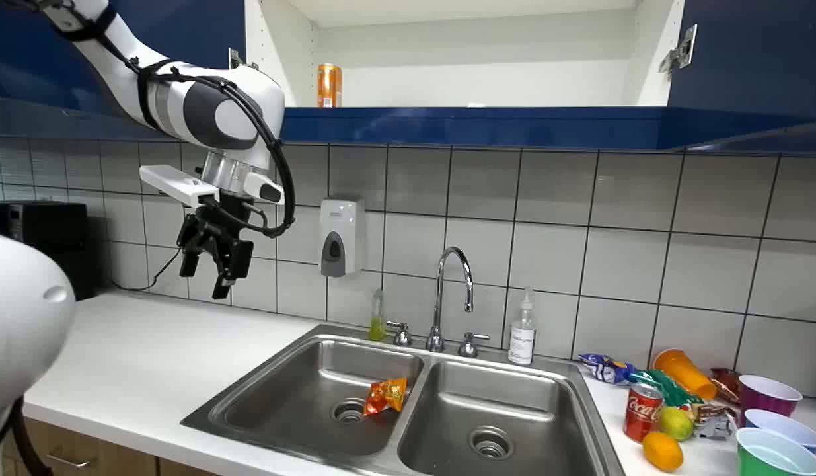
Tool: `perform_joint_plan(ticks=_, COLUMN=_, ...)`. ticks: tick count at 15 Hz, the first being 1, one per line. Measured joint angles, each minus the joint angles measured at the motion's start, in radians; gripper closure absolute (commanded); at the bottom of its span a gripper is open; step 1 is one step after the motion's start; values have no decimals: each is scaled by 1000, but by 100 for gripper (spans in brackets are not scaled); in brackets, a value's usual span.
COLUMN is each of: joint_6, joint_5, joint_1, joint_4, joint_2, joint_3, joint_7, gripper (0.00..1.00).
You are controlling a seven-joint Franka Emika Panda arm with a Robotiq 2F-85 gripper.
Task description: Remove the can from the top cabinet
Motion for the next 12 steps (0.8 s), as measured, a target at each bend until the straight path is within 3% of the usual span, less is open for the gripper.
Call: perform_joint_plan(ticks=12, joint_6=-4, joint_5=-27, joint_1=0, joint_4=1, joint_2=0, joint_3=0, joint_7=-16, gripper=0)
